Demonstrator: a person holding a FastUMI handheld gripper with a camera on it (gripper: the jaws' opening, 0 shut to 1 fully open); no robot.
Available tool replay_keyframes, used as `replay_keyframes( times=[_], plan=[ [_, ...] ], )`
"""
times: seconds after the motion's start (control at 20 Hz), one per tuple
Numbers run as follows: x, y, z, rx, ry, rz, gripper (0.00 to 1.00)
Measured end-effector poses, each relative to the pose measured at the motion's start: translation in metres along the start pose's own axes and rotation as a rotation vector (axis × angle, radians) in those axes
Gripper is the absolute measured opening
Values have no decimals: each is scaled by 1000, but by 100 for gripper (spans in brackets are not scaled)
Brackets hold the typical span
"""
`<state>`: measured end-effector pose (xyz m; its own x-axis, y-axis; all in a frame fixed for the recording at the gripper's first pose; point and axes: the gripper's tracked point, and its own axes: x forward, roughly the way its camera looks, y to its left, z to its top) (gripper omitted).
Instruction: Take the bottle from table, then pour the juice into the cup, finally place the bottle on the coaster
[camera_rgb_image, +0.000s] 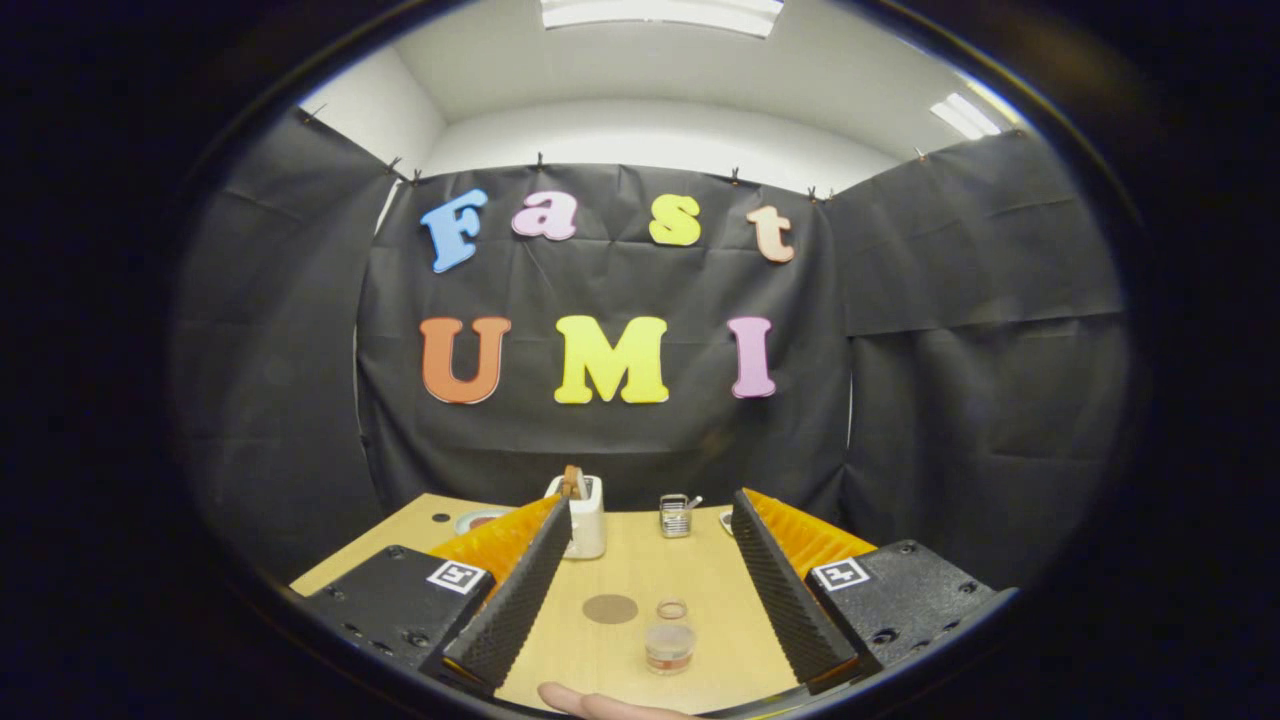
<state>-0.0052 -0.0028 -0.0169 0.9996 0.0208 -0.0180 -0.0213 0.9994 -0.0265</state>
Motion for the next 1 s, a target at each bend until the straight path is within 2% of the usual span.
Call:
replay_keyframes(
  times=[0.3,1.0],
  plan=[
    [9,-12,-29,-32,-22,-46,100],
    [30,-31,-150,-62,1,-29,100]
  ],
)
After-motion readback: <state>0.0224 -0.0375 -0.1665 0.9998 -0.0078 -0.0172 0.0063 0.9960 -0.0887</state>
